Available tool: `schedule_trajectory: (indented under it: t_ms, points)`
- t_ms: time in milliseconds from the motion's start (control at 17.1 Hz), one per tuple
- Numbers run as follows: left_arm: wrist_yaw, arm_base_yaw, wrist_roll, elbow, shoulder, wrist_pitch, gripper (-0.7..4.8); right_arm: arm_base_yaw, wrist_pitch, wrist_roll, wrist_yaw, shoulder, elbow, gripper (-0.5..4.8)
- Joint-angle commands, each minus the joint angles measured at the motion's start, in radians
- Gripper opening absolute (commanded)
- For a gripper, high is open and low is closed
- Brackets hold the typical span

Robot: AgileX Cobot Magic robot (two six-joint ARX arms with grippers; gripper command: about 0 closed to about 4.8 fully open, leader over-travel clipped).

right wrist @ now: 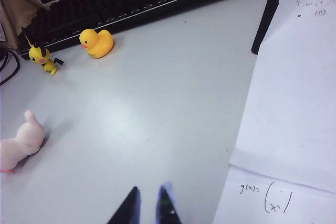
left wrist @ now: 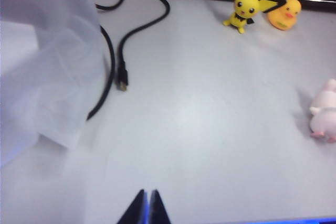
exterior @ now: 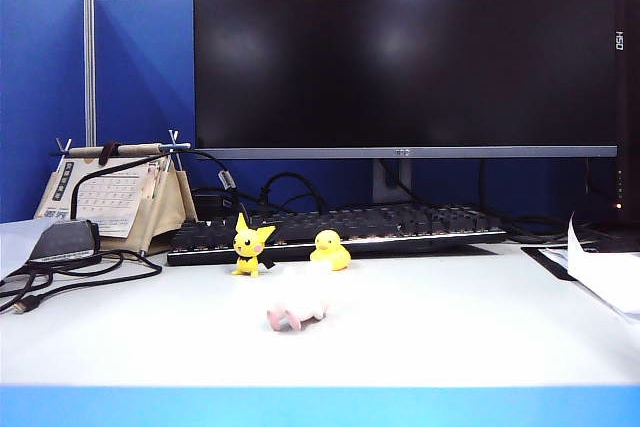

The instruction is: Pick up the doll with a different color than the other dolls and place it near you.

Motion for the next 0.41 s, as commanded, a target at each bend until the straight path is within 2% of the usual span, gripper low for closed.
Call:
schedule_trajectory:
  t_ms: [59,351,410]
  points:
    - [0.01,-0.001,0.004,0.002,0.002,-0.006,0.22,0.0,-0.013,-0.002,0.002,0.001,0.0,0.53]
    - [0.01,-0.001,0.004,0.002,0.002,-0.006,0.22,0.0,-0.014,-0.002,0.002,0.001,0.0,0.53]
    - [0.01,-0.001,0.028,0.002,0.002,-0.006,0.22,0.0,-0.013,-0.002,0.002,0.001,0.0,0.53]
